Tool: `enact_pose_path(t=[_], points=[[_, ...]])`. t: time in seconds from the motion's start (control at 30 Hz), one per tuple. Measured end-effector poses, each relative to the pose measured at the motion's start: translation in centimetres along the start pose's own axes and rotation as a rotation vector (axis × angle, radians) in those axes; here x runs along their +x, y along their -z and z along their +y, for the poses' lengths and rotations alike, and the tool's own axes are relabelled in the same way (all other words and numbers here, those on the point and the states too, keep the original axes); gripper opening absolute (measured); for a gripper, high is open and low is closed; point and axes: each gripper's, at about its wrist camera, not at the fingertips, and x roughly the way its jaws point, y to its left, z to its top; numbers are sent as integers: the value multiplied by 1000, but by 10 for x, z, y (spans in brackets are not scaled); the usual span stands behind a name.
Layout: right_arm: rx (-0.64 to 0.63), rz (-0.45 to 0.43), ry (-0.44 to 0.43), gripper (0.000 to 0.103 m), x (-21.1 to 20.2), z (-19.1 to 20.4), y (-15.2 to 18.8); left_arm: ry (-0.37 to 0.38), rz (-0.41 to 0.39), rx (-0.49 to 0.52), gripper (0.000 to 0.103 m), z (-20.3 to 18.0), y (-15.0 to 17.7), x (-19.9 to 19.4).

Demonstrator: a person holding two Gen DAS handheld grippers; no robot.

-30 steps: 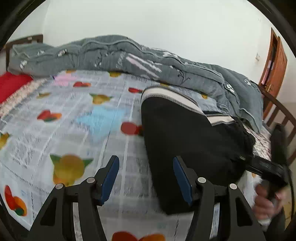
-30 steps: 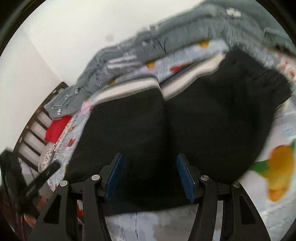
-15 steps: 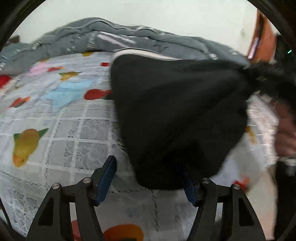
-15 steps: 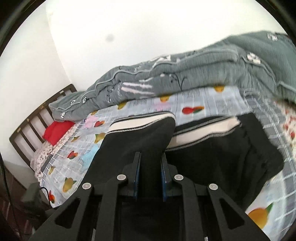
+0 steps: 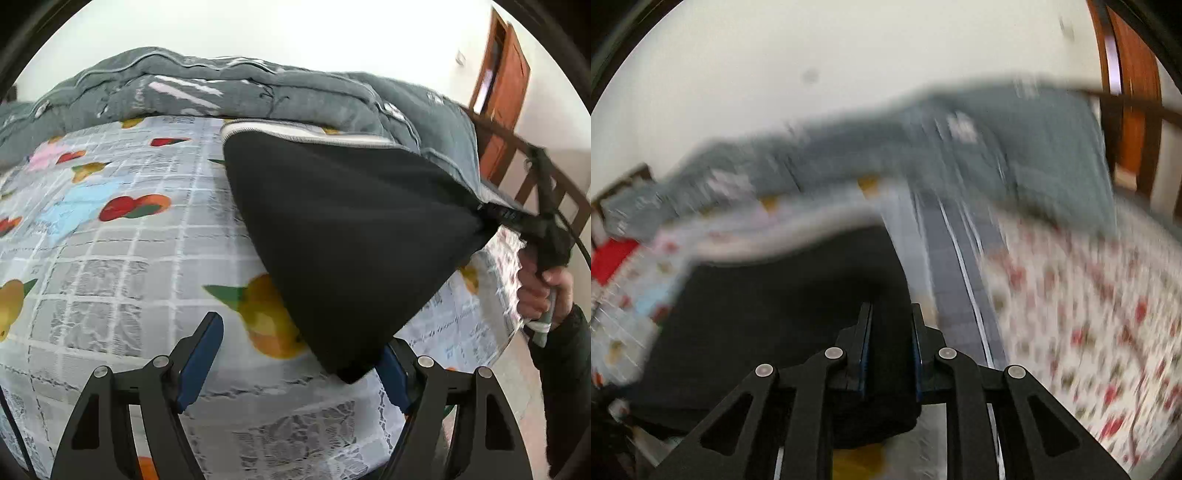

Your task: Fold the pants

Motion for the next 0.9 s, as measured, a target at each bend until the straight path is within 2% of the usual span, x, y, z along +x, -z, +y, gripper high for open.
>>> enact_pose_path(t=[0.1,0.17,0.23,0.33,0.43,0.5,0.53,0.57,0.6,0.63,0.7,0.8,0.9], points=[[42,-22,-23,23,-9,-10,7,67,-12,13,74,-4,7,-12],[44,-28,-7,26,-17,-12,1,106,-45,18,74,-3,10,-27],[33,-68,31,26,-29,-11,-5,111,-72,25,74,-2,9,-36],[0,-122,46,27,-41,-1,-10,58,-98,31,74,-5,-1,-42],[-49,-125,38,26,-40,10,-11,-25,-97,21,74,-8,-22,-29],[-82,-80,39,26,-29,15,-2,-61,-90,10,74,-7,-31,-17],[-90,-53,58,27,-21,16,4,-102,-56,8,74,-8,-35,-4],[-101,8,87,26,-7,15,11,-118,-22,10,75,-8,-35,7],[-94,23,87,26,-3,12,14,-121,14,12,78,-8,-33,16],[-66,18,66,27,-3,7,16,-117,39,7,78,-7,-28,23],[-27,52,20,27,-6,-3,13,-71,18,-33,78,-2,-21,22],[-23,68,14,28,-12,-12,2,-5,18,-77,77,9,-29,15],[-1,42,18,39,-17,-18,-12,17,-12,-96,76,18,-39,11]])
